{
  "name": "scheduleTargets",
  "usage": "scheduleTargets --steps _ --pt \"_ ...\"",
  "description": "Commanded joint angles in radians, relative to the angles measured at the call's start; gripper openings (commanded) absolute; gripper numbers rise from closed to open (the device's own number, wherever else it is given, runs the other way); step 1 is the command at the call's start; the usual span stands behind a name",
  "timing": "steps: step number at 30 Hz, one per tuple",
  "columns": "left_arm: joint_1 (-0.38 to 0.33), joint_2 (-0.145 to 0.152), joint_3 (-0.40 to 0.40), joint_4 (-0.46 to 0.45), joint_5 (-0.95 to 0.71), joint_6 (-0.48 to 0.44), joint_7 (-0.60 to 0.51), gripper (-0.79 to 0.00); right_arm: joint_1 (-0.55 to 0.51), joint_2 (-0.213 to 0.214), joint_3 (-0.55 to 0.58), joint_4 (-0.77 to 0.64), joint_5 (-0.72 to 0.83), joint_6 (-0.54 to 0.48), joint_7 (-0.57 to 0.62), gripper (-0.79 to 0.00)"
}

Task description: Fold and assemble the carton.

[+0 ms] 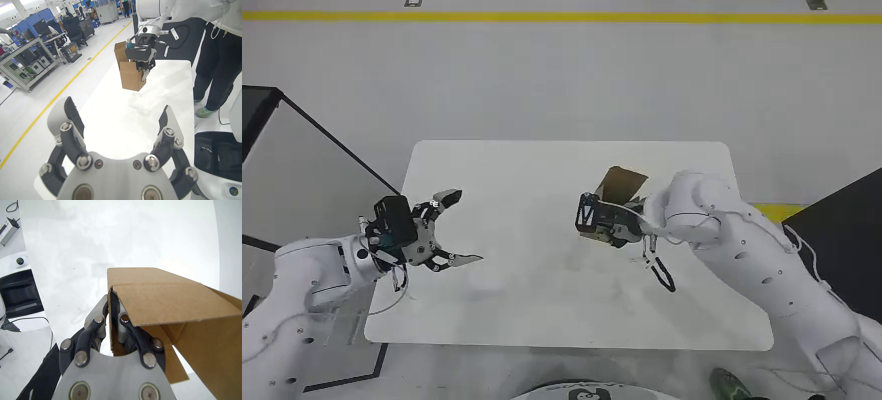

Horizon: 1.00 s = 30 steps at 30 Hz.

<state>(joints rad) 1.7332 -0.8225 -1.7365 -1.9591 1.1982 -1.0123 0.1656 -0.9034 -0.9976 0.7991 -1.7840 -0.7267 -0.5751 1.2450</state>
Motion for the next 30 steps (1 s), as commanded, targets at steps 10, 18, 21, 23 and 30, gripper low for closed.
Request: scheduleTargets --steps 10,18,21,23,30 --pt "0.000 0.000 0.000 0.000 0.000 0.000 0.000 0.000 -0.007 -0.002 -0.019 -0.016 -0.037 -0.012 -0.012 -0.785" --pt "0.000 0.000 0.000 0.000 0.000 0.000 0.000 0.000 0.079 -0.044 -0.185 0.012 -0.179 -0.033 -0.033 -0.785" --pt "0.000 0.000 0.000 0.000 0.000 0.000 0.000 0.000 0.121 -0.070 -0.245 0.053 -0.192 -0.037 -0.038 -0.785" --pt "0.000 0.000 0.000 0.000 0.000 0.000 0.000 0.000 0.143 -0.089 -0.280 0.087 -0.193 -0.038 -0.046 -0.785" --pt "0.000 0.000 0.000 0.000 0.000 0.000 0.000 0.000 0.184 -0.136 -0.347 0.172 -0.173 -0.023 -0.073 -0.785"
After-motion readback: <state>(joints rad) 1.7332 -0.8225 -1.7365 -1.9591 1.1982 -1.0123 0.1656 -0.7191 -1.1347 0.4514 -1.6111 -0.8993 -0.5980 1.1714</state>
